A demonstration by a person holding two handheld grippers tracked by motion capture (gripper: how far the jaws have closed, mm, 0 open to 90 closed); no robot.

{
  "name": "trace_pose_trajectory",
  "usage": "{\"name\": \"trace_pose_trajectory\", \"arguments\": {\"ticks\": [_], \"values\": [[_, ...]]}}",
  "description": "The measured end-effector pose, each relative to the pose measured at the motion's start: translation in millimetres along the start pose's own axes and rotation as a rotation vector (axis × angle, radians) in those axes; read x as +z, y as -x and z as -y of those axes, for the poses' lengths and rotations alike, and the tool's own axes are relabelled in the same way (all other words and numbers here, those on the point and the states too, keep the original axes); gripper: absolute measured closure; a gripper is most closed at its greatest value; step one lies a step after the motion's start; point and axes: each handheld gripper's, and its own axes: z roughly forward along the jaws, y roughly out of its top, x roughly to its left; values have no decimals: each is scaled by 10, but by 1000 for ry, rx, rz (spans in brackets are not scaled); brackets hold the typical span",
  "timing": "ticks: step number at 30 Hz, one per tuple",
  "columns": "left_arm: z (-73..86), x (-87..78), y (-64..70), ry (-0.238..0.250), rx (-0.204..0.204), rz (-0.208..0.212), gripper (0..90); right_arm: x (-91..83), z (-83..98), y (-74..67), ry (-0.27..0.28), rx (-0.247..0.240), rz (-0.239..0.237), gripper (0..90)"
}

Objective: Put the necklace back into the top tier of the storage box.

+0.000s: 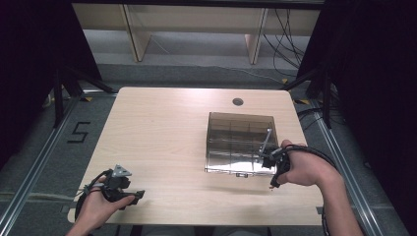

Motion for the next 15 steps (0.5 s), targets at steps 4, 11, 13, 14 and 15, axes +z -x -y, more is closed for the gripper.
{"name": "trace_pose_trajectory", "arguments": {"ticks": [4, 11, 13, 14, 15], "values": [[0, 0, -2, 0, -1, 0, 343, -20, -12, -11, -6, 13, 4, 870], [0, 7, 4, 1, -2, 7, 343, -59, -26, 11, 3, -6, -1, 870], [-1, 1, -2, -6, 7, 5, 342, -63, -30, 20, 3, -15, -1, 870], [0, 3, 3, 1, -5, 1, 342, -72, -32, 21, 3, -10, 3, 870], [0, 3, 3, 1, -5, 1, 343, -72, -32, 21, 3, -10, 3, 870]]}}
